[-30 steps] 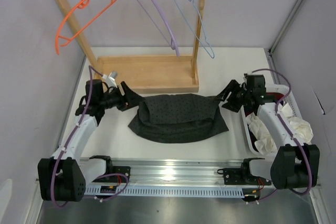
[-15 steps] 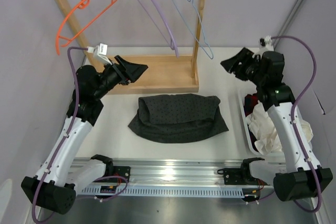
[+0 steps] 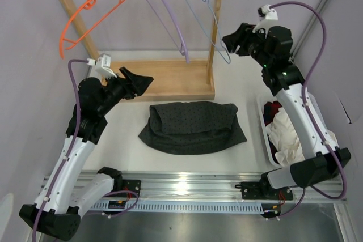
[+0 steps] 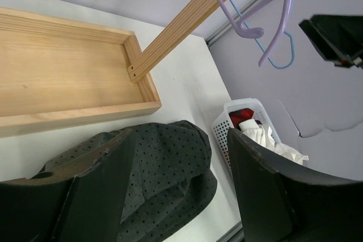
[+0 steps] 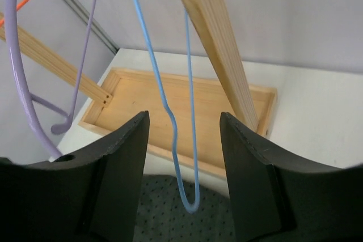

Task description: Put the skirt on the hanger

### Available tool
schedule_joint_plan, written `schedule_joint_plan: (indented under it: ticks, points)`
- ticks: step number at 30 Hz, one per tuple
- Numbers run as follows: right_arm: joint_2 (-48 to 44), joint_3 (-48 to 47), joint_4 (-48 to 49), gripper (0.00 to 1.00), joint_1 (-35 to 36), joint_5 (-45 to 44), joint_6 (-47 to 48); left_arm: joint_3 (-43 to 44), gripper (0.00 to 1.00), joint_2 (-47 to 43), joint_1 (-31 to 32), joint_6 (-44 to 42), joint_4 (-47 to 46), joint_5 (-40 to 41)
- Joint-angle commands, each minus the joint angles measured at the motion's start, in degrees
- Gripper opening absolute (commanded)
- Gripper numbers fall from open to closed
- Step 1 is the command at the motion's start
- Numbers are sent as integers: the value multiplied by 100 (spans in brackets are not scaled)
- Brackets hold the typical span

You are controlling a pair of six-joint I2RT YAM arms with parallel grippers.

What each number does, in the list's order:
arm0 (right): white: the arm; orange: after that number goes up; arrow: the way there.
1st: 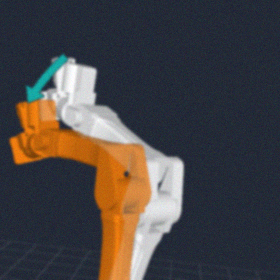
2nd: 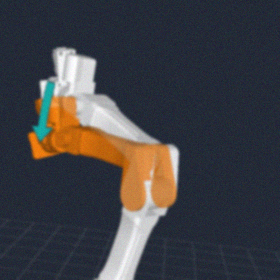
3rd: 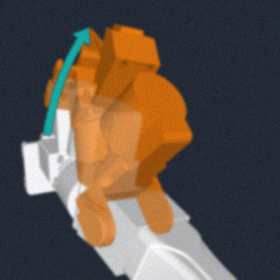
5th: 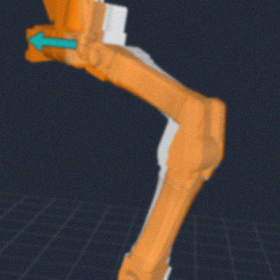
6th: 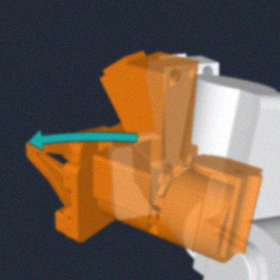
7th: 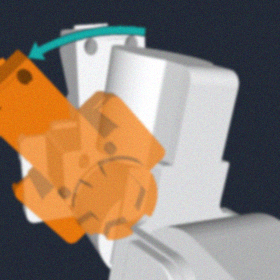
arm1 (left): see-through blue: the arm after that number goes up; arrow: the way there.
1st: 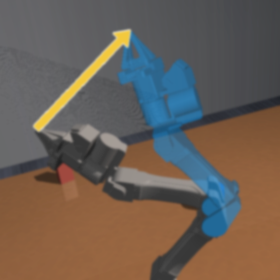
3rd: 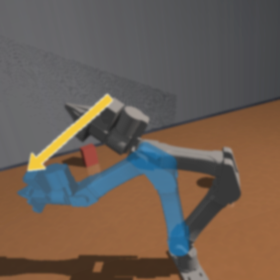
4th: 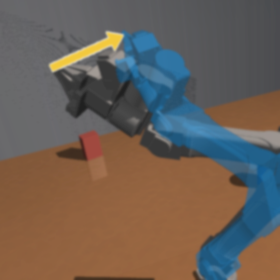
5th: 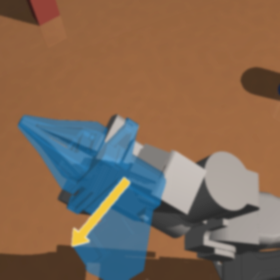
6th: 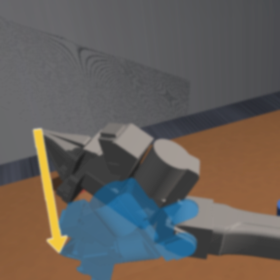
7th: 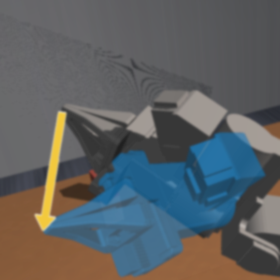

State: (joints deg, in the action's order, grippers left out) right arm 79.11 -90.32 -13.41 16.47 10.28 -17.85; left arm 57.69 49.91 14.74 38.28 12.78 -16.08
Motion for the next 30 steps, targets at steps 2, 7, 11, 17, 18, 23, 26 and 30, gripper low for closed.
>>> schedule_joint_plan:
  ticks: [2,7,11,17,18,23,26,30]
  points:
    - [631,-968,154,57,435,-299,764,-188,71,-148,20,-216,94,-10]
    - [1141,-1592,-37,57,778,-720,1063,-267,71,-140,20,-251,120,-97]
    - [1633,-2041,-188,50,1016,-1167,1310,-197,71,-157,20,-277,146,-124]
    - [1809,-2121,-92,31,1218,-1555,1486,-65,71,-201,20,-365,339,-53]
    - [1870,-2156,-92,27,1244,-1591,1512,-30,71,-201,20,-400,366,-54]
    - [2020,-2323,22,0,1297,-1836,1617,119,71,-192,20,-418,445,-71]
    - [2091,-2446,128,0,1306,-1872,1688,207,71,-201,20,-444,498,-71]
    - [2038,-2420,382,0,1368,-1907,1749,269,71,-219,20,-488,542,-71]
